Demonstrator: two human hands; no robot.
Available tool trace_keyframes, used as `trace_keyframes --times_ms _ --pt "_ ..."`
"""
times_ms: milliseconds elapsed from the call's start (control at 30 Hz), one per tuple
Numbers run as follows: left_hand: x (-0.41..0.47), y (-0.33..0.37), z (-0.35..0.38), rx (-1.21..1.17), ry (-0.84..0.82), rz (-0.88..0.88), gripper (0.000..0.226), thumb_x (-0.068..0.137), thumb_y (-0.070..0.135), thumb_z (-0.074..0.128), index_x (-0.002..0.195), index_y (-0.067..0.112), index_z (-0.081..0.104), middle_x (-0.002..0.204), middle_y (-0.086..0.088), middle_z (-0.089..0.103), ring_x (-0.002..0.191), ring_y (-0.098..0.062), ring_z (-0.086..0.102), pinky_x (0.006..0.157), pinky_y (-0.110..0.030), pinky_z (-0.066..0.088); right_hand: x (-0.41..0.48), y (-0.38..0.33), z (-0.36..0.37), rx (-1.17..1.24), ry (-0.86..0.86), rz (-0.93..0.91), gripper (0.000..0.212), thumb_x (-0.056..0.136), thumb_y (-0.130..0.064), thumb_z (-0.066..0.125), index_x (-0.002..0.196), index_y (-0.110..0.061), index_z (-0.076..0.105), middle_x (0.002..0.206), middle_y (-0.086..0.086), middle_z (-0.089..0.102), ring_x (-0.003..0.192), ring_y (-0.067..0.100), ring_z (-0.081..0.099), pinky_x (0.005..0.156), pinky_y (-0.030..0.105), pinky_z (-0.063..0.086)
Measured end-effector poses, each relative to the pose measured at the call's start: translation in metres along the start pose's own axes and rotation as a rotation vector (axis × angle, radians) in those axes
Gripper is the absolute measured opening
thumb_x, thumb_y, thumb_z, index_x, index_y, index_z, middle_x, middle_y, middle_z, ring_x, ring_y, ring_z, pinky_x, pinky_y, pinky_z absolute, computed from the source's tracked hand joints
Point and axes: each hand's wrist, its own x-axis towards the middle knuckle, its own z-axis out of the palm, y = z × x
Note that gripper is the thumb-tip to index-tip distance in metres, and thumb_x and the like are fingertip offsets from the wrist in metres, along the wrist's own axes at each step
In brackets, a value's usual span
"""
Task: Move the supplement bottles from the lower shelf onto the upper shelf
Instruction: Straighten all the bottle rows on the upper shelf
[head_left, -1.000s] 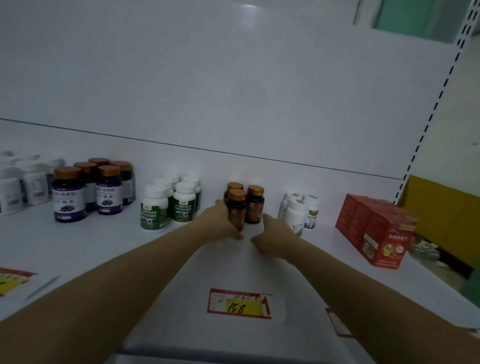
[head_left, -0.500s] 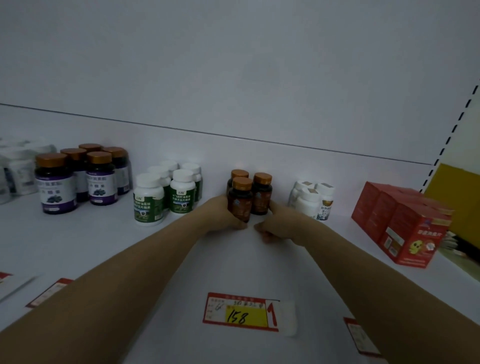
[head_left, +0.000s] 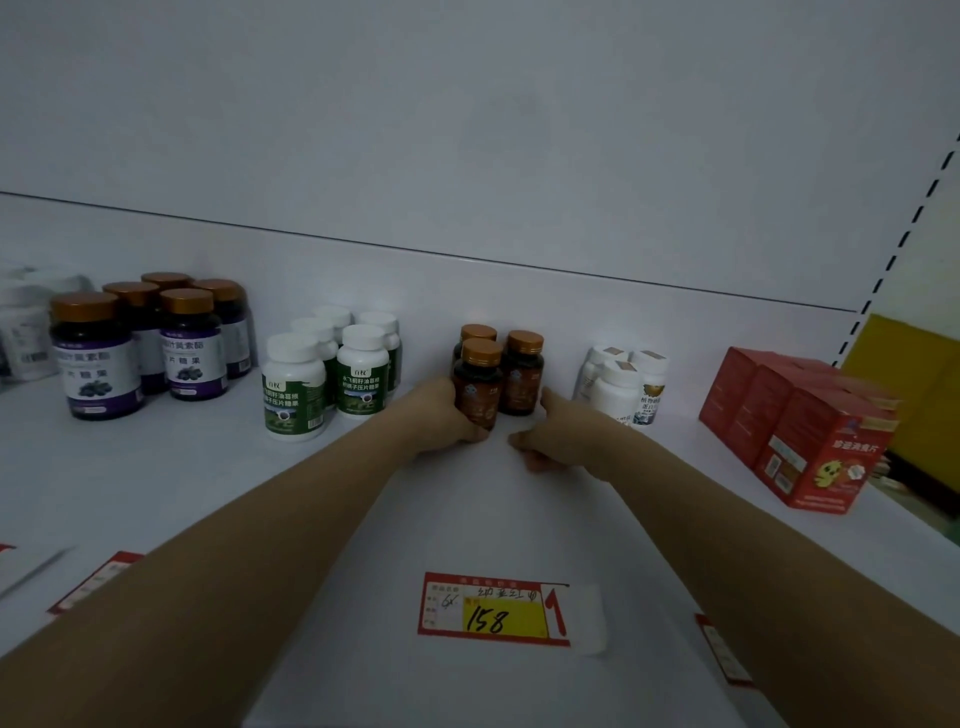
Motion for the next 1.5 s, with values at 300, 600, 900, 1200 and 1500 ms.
trace_keyframes --times_ms 300,600,900,1200,1500 --pt "-0.005 0.007 0.001 0.031 0.055 -0.089 0.086 0.074 0.025 0.079 0.142 0.005 0.03 0.138 -0.011 0.047 0.125 -0.029 0.048 0.099 -0.033 0.042 -0.032 -0.002 0.007 -0.183 0.046 -0.119 0.059 0.092 -0.028 0.057 0.143 -0.009 0.033 0.138 0.012 0.048 0.12 0.025 0.053 0.101 0.031 0.045" --pt "-0.052 0.053 0.017 0.342 0.526 0.231 0.094 0.083 0.019 0.07 0.147 -0.006 0.006 0.153 -0.023 0.019 0.144 -0.032 0.019 0.119 -0.037 0.019 -0.075 0.031 -0.058 -0.552 0.095 -0.082 0.038 0.096 -0.027 0.05 0.124 -0.003 0.058 0.127 0.012 0.059 0.116 0.027 0.055 0.088 0.027 0.043" --pt "-0.016 0.106 0.09 0.265 0.094 0.052 0.079 0.073 0.034 0.078 0.133 0.006 0.035 0.129 -0.011 0.053 0.112 -0.024 0.057 0.077 -0.026 0.046 -0.032 0.095 -0.085 -0.396 0.162 -0.066 0.049 0.091 -0.02 0.055 0.137 -0.008 0.04 0.136 0.012 0.05 0.121 0.026 0.051 0.091 0.027 0.043" --pt "0.013 0.104 0.111 0.181 0.041 0.019 0.068 0.08 0.035 0.072 0.135 0.009 0.042 0.134 -0.011 0.055 0.118 -0.025 0.056 0.099 -0.031 0.045 0.002 0.113 -0.087 -0.293 0.163 -0.164 0.051 0.093 -0.019 0.051 0.141 -0.014 0.033 0.143 0.011 0.044 0.13 0.03 0.044 0.105 0.028 0.036" --pt "0.019 0.102 0.112 0.189 0.022 0.033 0.067 0.082 0.033 0.07 0.137 0.008 0.04 0.136 -0.012 0.053 0.12 -0.026 0.054 0.101 -0.031 0.043 0.008 0.114 -0.082 -0.264 0.171 -0.138 0.053 0.092 -0.021 0.051 0.141 -0.013 0.033 0.142 0.013 0.043 0.127 0.03 0.046 0.102 0.028 0.039"
